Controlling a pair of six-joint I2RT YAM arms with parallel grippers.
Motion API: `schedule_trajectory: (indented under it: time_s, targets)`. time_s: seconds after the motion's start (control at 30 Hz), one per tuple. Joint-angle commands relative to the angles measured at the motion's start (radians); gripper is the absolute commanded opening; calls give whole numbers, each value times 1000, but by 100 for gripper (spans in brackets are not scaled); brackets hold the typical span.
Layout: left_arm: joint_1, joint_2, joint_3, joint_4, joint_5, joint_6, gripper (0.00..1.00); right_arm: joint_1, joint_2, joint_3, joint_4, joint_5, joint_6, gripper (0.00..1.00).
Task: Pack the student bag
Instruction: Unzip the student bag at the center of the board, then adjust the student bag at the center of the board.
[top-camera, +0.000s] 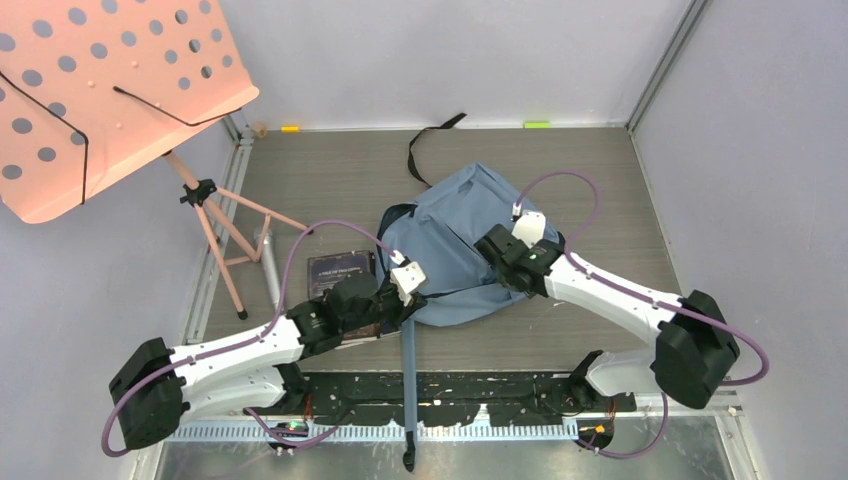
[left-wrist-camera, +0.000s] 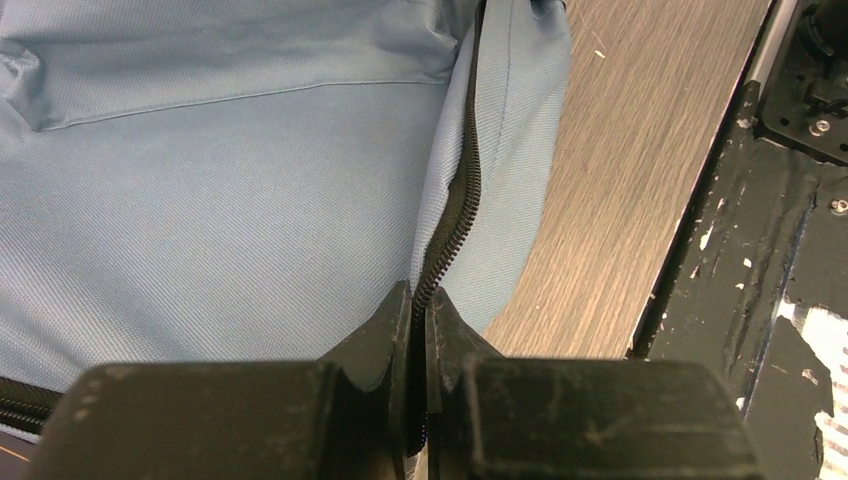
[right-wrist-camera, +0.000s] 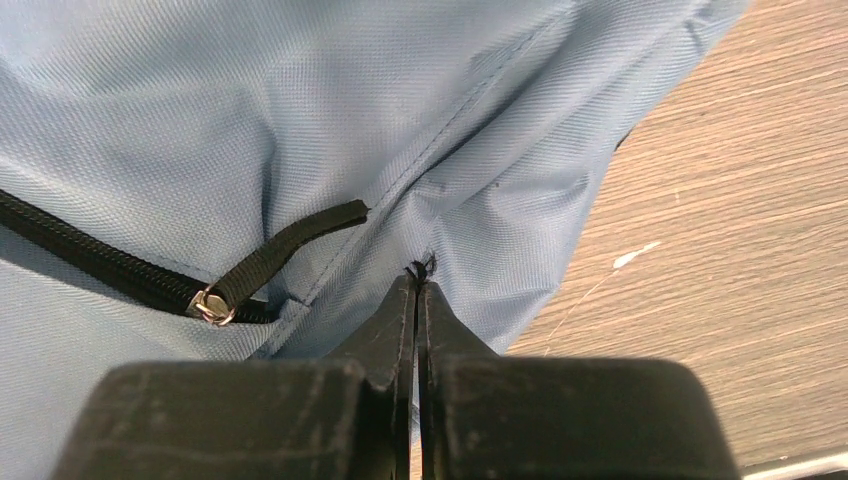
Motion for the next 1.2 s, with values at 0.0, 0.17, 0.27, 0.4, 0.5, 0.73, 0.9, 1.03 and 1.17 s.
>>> schedule_trajectory:
  time_s: [0.0,0.17,0.27,0.4,0.5,0.73,0.9,1.03,1.17]
  targets:
    - [4,-37,-9,-72,-15,-9,0,-72,-81,17,-151,235,-66,0]
    - [4,-11,11,-58,12,-23,0,-76,-103,32,-149,222,-95,0]
    - [4,4,23,-33,34,-46,5,-76,-119,37,-136,196,-124,1]
    - [4,15,67,-50,62,-89,54,-76,-163,45,-119,137,-168,24]
    - [4,12,135,-146,39,-141,77,-76,-211,48,-99,70,-219,47]
    - [23,9,373,-471,-24,-161,100,-76,-372,16,50,-219,-368,71]
    - [243,46,522,-691,122,-141,100,-69,-404,-16,183,-522,-446,72]
    - [484,72,540,-707,269,-192,100,-10,-362,-13,240,-669,-463,72]
    - [632,138,552,-700,455,-241,100,129,-274,20,255,-583,-483,70]
